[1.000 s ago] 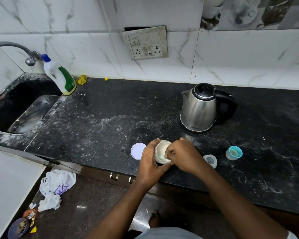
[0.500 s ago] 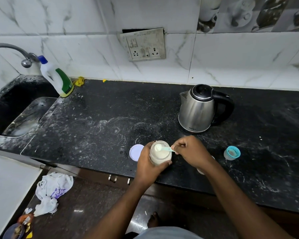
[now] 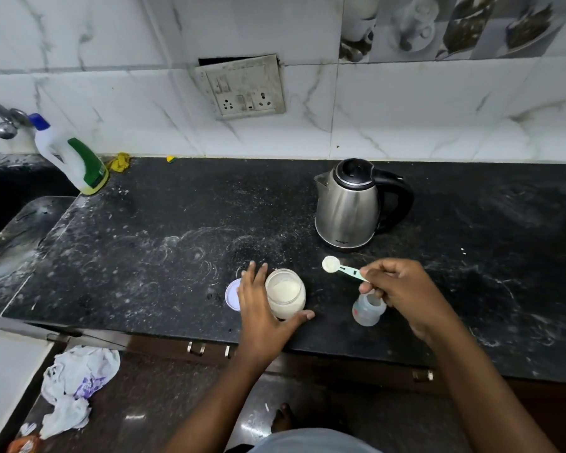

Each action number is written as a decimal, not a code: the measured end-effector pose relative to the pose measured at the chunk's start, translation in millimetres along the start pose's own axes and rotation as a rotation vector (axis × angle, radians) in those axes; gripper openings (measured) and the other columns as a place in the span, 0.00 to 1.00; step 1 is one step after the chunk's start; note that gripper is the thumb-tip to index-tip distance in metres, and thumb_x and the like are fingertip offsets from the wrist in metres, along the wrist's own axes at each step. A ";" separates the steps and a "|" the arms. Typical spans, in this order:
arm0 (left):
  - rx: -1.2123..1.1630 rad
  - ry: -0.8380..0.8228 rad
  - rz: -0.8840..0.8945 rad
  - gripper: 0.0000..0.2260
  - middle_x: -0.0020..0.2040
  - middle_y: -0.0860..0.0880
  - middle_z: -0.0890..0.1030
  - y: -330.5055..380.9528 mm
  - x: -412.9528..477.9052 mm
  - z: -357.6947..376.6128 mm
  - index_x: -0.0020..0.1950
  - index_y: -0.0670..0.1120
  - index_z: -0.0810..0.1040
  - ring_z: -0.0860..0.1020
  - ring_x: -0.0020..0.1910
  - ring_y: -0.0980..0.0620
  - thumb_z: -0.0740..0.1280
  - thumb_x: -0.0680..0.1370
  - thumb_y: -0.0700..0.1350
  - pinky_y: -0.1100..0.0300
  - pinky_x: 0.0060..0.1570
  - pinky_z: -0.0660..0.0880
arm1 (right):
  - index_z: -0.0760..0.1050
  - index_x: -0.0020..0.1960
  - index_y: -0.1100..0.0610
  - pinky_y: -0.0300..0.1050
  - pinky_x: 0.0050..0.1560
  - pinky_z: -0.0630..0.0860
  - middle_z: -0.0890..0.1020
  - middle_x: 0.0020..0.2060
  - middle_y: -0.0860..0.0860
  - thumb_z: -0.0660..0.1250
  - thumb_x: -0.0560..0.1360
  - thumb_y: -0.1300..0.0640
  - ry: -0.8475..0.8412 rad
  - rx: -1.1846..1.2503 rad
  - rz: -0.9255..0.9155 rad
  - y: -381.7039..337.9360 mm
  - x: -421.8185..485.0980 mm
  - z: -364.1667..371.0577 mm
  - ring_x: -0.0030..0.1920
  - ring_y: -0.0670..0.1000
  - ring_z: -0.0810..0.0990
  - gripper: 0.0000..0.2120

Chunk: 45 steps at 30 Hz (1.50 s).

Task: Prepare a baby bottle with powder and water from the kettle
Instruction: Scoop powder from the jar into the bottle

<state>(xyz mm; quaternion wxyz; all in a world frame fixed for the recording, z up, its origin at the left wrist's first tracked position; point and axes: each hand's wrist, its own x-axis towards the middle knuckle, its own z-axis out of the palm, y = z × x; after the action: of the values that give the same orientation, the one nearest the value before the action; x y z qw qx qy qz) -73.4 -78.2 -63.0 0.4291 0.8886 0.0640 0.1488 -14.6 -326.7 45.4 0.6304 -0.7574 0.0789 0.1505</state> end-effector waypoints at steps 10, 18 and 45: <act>-0.038 -0.423 0.278 0.35 0.74 0.49 0.74 79.3 3.6 62.7 0.77 0.45 0.70 0.69 0.74 0.53 0.79 0.75 0.55 0.64 0.74 0.63 | 0.84 0.47 0.59 0.41 0.34 0.70 0.87 0.37 0.56 0.70 0.80 0.61 0.300 0.093 0.018 55.4 -37.9 -46.7 0.35 0.48 0.75 0.06; -0.117 -0.593 0.025 0.27 0.59 0.55 0.84 73.0 16.4 97.2 0.65 0.52 0.80 0.81 0.57 0.58 0.83 0.68 0.48 0.62 0.59 0.75 | 0.85 0.48 0.59 0.43 0.36 0.71 0.87 0.40 0.59 0.70 0.80 0.62 0.316 0.143 0.022 70.8 -43.5 -45.9 0.39 0.51 0.76 0.05; -0.169 -0.421 0.036 0.26 0.54 0.58 0.79 91.0 29.4 85.3 0.65 0.50 0.82 0.80 0.55 0.58 0.83 0.69 0.47 0.66 0.57 0.76 | 0.86 0.51 0.52 0.50 0.47 0.78 0.86 0.42 0.57 0.74 0.77 0.62 0.315 0.087 -0.201 70.5 -30.9 -46.3 0.42 0.50 0.79 0.07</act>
<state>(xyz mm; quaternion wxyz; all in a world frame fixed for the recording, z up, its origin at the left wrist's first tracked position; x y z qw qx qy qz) -19.6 -191.2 -35.9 0.5031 0.8620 -0.0554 -0.0278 -59.5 -387.9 -2.7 0.6543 -0.7477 0.1069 -0.0372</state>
